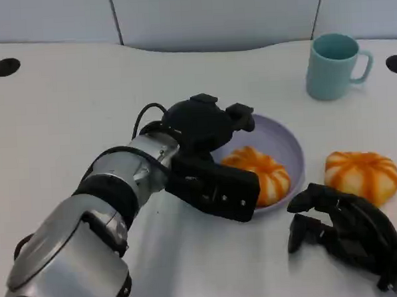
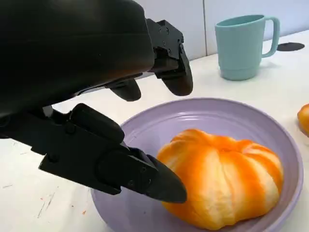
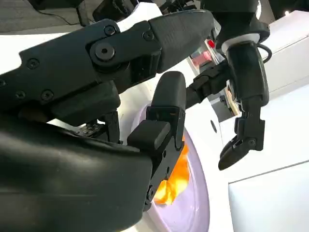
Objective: Grasp the bread from the table and place it into the plate.
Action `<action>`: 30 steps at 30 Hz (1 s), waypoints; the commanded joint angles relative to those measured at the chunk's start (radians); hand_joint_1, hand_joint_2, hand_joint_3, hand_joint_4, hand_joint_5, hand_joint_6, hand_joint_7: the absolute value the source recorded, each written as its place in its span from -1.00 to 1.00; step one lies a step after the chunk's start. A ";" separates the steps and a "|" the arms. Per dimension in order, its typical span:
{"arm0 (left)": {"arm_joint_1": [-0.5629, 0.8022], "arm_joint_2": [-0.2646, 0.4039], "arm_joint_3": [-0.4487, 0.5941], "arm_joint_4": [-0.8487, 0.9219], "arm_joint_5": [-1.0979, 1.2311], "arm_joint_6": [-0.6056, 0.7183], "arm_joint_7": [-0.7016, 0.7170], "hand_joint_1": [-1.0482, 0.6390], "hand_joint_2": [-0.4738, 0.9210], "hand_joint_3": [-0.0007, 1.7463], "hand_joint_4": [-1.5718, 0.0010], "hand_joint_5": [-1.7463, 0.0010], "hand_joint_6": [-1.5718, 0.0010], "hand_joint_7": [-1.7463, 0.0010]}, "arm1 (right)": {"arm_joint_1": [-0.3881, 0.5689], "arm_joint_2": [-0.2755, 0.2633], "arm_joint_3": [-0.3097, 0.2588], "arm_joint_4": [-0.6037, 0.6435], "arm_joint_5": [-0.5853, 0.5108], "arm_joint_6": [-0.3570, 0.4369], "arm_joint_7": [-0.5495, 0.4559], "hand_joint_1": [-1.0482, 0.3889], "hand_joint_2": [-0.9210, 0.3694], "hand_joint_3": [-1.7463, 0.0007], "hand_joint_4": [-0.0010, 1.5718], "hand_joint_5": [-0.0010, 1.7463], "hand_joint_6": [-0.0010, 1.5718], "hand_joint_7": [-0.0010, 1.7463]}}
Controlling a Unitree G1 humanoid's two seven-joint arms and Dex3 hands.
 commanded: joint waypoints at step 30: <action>0.337 0.119 0.554 -0.208 -0.681 -0.262 -0.514 -0.76 1.00 -0.88 1.00 0.02 0.91 0.32 | 0.030 -0.021 0.003 0.035 -0.038 0.002 -0.029 -0.21 -1.00 0.88 -0.18 0.69 -0.01 0.01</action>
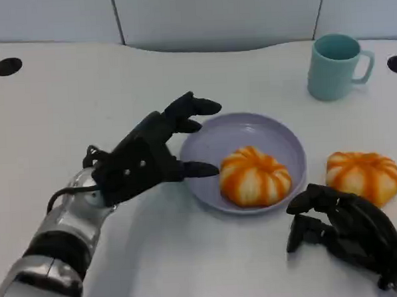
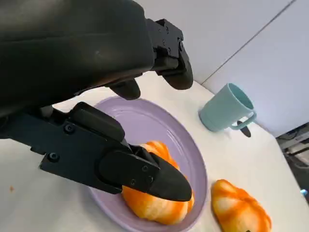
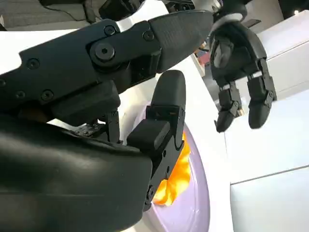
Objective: Grasp the bread from the table and place it into the plate.
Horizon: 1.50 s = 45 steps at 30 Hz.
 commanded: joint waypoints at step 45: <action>0.670 -0.098 0.451 -0.715 -0.834 0.583 -0.497 -0.70 1.00 -0.92 0.35 -0.75 0.38 -0.31 | 0.026 -0.032 -0.001 0.018 -0.015 0.042 -0.009 -0.25 -1.00 0.86 -0.17 0.83 -0.05 0.12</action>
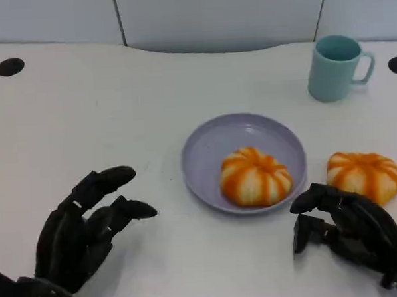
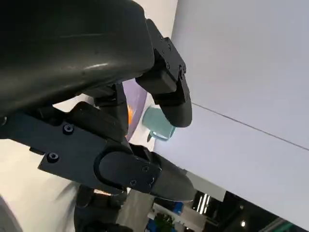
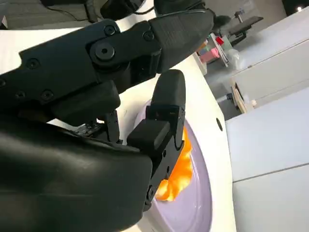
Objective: Grasp the bread from the table and place it into the plate.
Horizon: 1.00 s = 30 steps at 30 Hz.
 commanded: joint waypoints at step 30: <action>0.053 0.005 0.062 0.094 0.093 -0.067 0.057 -0.65 1.00 -0.93 0.38 -0.95 0.31 -0.40 | 0.054 -0.030 -0.001 -0.020 -0.007 0.051 -0.006 -0.24 -1.00 0.88 -0.19 0.84 -0.03 0.05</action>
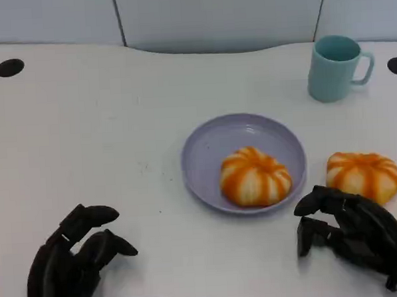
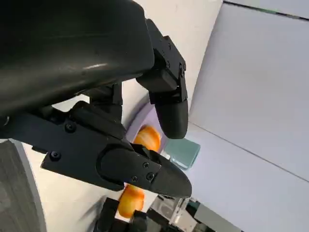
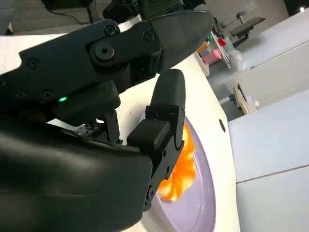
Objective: Grasp the bread from the table and place it into the plate.
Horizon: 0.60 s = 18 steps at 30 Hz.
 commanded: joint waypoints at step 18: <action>-0.023 0.028 0.004 0.032 0.010 -0.011 0.006 -0.69 1.00 -0.93 0.44 -0.99 0.39 -0.49 | 0.030 -0.017 -0.001 0.033 -0.014 -0.004 -0.014 -0.27 -1.00 0.87 -0.17 0.80 -0.01 0.04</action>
